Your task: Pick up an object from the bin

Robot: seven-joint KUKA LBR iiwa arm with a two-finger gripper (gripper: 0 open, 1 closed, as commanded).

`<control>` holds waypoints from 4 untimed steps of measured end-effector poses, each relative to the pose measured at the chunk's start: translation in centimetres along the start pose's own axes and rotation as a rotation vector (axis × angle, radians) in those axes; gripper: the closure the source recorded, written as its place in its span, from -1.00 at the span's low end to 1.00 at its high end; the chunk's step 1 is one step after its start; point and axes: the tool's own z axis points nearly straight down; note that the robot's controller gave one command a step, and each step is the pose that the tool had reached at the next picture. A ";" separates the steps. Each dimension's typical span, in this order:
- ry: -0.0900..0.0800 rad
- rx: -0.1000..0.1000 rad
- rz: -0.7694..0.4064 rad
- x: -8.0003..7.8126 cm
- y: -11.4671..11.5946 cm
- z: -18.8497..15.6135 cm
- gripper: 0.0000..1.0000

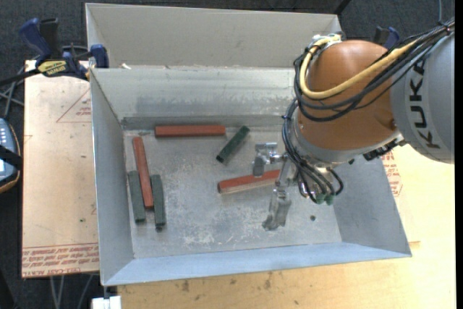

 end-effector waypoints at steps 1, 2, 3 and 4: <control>0.000 0.000 0.000 0.0 0.0 0.0 -1.00; -0.008 0.000 -0.049 -2.7 -0.6 5.3 -1.00; -0.006 0.000 -0.057 -3.9 0.8 11.5 -1.00; -0.001 -0.003 -0.007 -7.9 -0.9 15.7 -1.00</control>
Offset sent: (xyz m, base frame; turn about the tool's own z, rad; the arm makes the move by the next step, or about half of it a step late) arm 0.0728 -0.0194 -0.1651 -0.1401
